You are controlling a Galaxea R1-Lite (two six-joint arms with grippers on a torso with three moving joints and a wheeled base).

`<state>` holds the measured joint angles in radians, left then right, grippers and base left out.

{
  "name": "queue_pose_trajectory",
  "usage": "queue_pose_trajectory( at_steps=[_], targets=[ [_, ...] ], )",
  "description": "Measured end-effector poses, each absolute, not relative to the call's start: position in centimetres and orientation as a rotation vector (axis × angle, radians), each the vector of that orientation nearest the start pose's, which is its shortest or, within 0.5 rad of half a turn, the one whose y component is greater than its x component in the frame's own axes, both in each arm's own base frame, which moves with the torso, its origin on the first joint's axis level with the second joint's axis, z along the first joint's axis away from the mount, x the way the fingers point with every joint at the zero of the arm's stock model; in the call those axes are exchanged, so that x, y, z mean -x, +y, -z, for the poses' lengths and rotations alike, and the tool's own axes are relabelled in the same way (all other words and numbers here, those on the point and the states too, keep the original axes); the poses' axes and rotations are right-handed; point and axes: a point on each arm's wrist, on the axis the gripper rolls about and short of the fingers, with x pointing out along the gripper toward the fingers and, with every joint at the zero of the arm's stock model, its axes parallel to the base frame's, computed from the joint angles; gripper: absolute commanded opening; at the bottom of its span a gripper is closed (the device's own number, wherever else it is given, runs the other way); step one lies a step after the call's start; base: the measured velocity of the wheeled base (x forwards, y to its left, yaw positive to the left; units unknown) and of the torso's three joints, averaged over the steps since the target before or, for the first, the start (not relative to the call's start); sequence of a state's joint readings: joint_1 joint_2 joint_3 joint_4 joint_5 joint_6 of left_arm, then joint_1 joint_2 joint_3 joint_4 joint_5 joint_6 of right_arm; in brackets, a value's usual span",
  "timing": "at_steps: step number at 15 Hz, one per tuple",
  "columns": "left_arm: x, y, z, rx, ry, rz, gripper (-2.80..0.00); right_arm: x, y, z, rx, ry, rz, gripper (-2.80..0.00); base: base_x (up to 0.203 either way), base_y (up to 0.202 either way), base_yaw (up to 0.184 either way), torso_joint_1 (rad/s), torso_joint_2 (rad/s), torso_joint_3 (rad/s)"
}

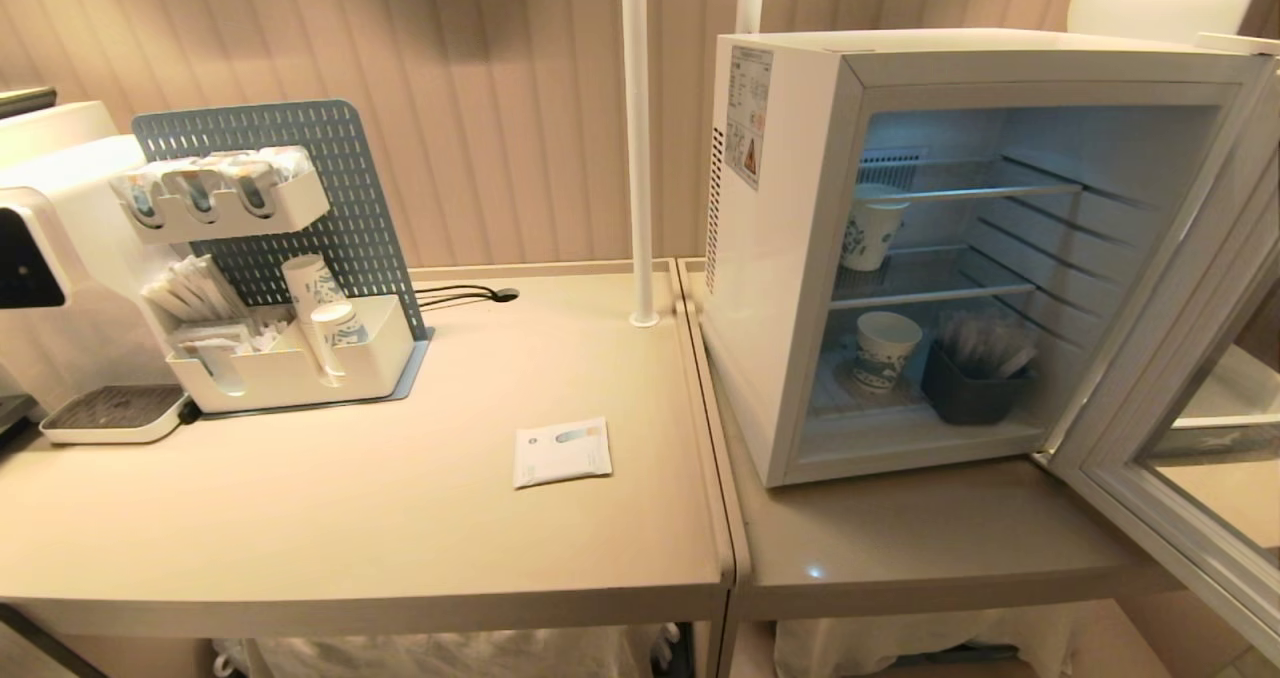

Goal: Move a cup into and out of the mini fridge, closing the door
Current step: Put the yoghurt in the freezer

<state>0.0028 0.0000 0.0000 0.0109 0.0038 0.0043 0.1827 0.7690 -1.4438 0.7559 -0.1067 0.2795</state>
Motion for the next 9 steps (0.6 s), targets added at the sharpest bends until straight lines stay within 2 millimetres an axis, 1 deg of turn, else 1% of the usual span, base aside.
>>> queue_pose_trajectory(
  at_steps=[1, 3, 4, 5, 6, 7, 9],
  targets=[
    [2.3, 0.0, -7.4, -0.004, 0.011, -0.007, -2.80, 3.8, -0.8, -35.9, -0.273, 0.071, -0.023, -2.80, 0.000, 0.000, 0.000, 0.000, 0.00, 0.000],
    [2.3, 0.0, -7.4, -0.003, 0.011, -0.007, -2.80, 6.8, -0.4, -33.3, -0.284, 0.032, 0.025, -2.80, 0.000, 0.000, 0.000, 0.000, 0.00, 0.000],
    [2.3, 0.0, -7.4, -0.003, 0.011, -0.007, -2.80, 8.0, -0.2, -31.9, -0.285, 0.017, 0.013, -2.80, 0.000, 0.000, 0.000, 0.000, 0.00, 0.000],
    [2.3, 0.0, -7.4, -0.003, 0.011, -0.007, -2.80, 8.9, 0.1, -29.9, -0.279, 0.007, -0.022, -2.80, 0.000, 0.000, 0.000, 0.000, 0.00, 0.000],
    [2.3, 0.0, -7.4, -0.003, 0.011, -0.007, -2.80, 9.1, 0.3, -27.8, -0.262, -0.002, -0.080, -2.80, 0.000, 0.000, 0.000, 0.000, 0.00, 0.000],
    [2.3, 0.0, -7.4, -0.003, 0.011, -0.007, -2.80, 8.8, 0.4, -25.8, -0.238, -0.011, -0.133, -2.80, 0.000, 0.000, 0.000, 0.000, 0.00, 0.000],
    [2.3, 0.0, -7.4, -0.002, 0.010, -0.007, -2.80, 7.2, 0.5, -21.3, -0.155, -0.056, -0.221, -2.80, 0.000, 0.000, 0.000, 0.000, 0.00, 0.000]
  ],
)
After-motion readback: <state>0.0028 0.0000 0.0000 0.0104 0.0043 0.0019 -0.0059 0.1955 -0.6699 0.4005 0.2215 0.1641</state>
